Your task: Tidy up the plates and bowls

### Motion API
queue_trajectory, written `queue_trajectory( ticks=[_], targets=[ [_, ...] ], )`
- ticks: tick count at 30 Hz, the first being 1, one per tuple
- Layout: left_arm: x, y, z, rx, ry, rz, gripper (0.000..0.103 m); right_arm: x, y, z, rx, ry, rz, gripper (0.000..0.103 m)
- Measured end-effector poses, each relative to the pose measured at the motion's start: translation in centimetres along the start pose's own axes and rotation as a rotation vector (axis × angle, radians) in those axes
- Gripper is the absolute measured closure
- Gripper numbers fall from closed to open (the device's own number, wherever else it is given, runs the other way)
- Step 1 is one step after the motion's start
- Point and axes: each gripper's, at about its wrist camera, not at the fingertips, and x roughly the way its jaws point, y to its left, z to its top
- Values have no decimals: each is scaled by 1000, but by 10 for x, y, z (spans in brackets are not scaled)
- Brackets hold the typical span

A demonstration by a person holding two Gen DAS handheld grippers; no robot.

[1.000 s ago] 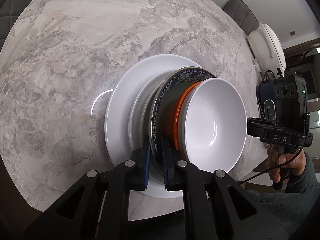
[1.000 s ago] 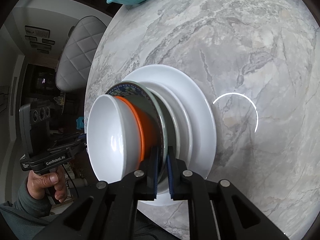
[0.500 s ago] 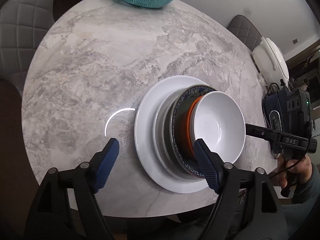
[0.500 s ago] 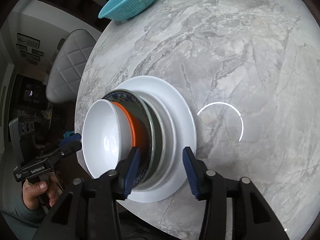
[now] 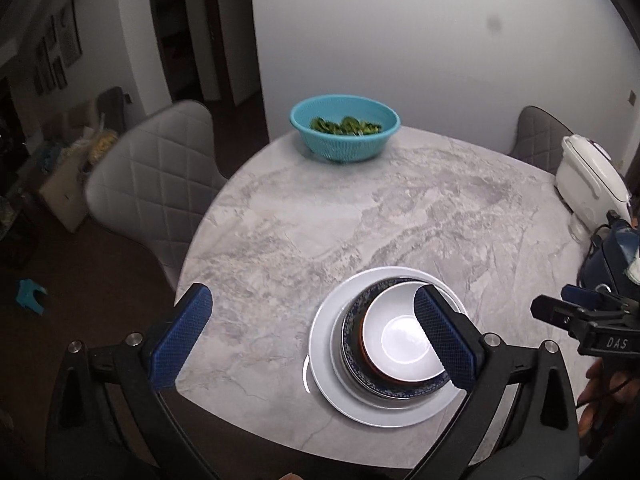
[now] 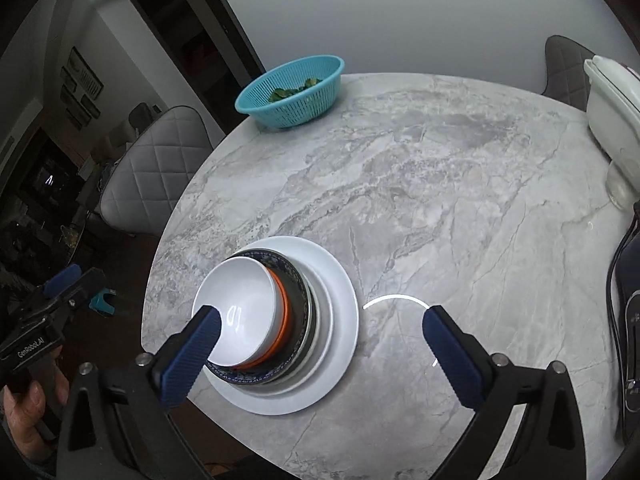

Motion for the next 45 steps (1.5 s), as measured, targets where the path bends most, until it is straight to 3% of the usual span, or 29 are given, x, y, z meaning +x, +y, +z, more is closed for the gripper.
queue_trajectory(
  ticks=[2,4,8,11,13,16,24,30,45],
  targets=[
    [-28,-9,-1,-16,-61,50,0,-10,-1,-3,-2,-17,12,0],
    [-43,-14,-3,-63,-64,25,0,-19,-1,-8,-21,-26,11,0],
    [-35,-20,-20,-161,150,70,1,-35,-5,-13,-15,-42,12,0],
    [-25,-22,-34,-193,258,28,2,-45,-3,-15,-7,-58,-25,0],
    [-28,-23,-35,-197,251,-17,2,-50,1,-16,-4,-66,-38,0],
    [-30,-30,-27,-112,238,2,3,-56,10,-17,-6,-81,-64,0],
    [-29,-38,-8,-35,228,-32,3,-62,30,-20,5,-73,-143,0],
    [-31,-40,4,-30,211,-58,3,-66,34,-22,16,-76,-179,0],
    [-34,-38,0,-46,223,-38,3,-61,42,-20,-6,-73,-248,0]
  ],
)
